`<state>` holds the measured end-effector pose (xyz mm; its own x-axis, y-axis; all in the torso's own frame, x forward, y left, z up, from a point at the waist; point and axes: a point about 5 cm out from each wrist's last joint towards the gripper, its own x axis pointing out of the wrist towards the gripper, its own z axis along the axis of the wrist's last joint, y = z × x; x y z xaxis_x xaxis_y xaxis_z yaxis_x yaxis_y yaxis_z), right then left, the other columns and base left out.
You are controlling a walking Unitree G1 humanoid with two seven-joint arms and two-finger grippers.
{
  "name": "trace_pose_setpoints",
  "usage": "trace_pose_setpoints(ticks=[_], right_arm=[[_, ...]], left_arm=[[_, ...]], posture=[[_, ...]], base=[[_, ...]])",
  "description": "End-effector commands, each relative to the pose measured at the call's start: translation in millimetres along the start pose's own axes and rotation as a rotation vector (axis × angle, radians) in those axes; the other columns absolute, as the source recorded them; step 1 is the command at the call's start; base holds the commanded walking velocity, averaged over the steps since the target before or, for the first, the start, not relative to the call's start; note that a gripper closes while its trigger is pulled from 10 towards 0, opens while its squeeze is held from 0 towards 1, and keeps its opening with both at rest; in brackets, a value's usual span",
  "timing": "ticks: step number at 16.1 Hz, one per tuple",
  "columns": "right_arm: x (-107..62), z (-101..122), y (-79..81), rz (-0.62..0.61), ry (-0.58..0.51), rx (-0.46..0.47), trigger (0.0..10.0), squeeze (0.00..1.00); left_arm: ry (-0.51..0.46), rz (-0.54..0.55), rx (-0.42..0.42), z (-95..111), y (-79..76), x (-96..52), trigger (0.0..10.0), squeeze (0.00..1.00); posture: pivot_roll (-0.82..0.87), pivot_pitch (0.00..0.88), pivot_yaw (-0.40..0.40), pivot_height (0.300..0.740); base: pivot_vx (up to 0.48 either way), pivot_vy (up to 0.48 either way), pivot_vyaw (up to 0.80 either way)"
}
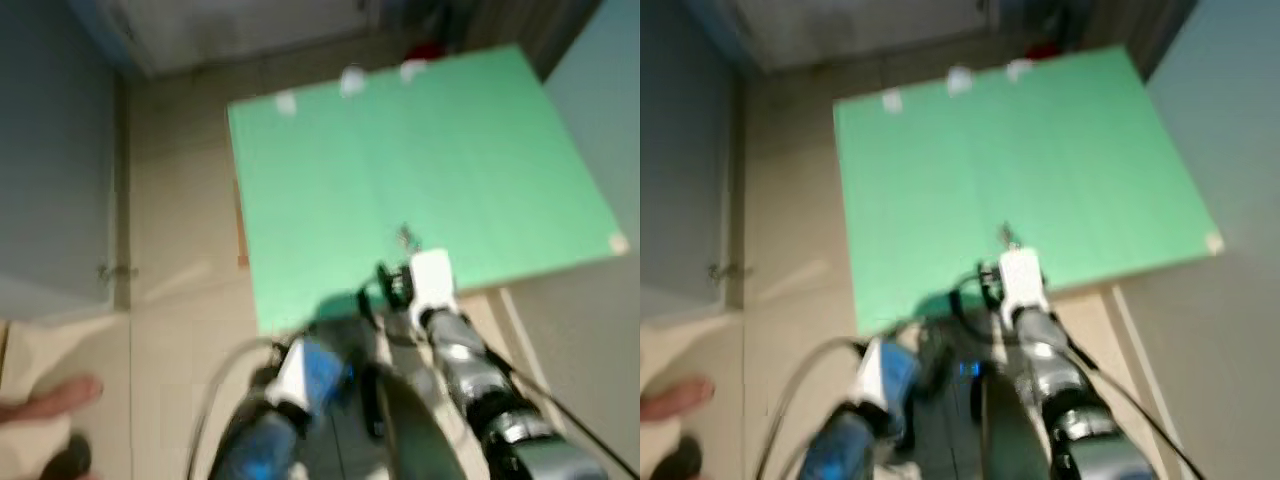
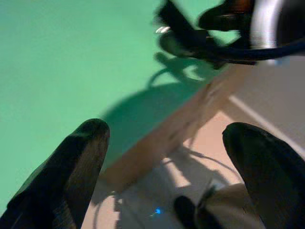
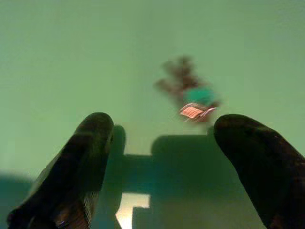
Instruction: Hang keys on a hook
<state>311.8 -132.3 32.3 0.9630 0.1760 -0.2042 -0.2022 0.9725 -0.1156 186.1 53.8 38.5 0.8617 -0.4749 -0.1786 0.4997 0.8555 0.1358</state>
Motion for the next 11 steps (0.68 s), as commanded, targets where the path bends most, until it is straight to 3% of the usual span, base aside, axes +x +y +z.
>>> trace_pose_setpoints(ticks=[1, 11], right_arm=[[-2.7, -7.5, 13.8, 0.027, 0.025, 0.012, 10.0, 0.0], [-6.6, -10.9, 10.5, 0.006, 0.013, 0.017, 10.0, 0.0]], left_arm=[[0.015, -0.013, 0.045, -2.3, 3.0, -5.1, 10.0, 0.0], [0.036, -0.045, 0.039, -0.6, -4.8, -2.4, 10.0, 0.0]], posture=[[-0.02, 0.376, 0.063, 0.74], [-0.04, 0.374, 0.073, 0.74]], base=[[0.48, 0.0, 0.0], [0.0, 0.0, 0.0]])
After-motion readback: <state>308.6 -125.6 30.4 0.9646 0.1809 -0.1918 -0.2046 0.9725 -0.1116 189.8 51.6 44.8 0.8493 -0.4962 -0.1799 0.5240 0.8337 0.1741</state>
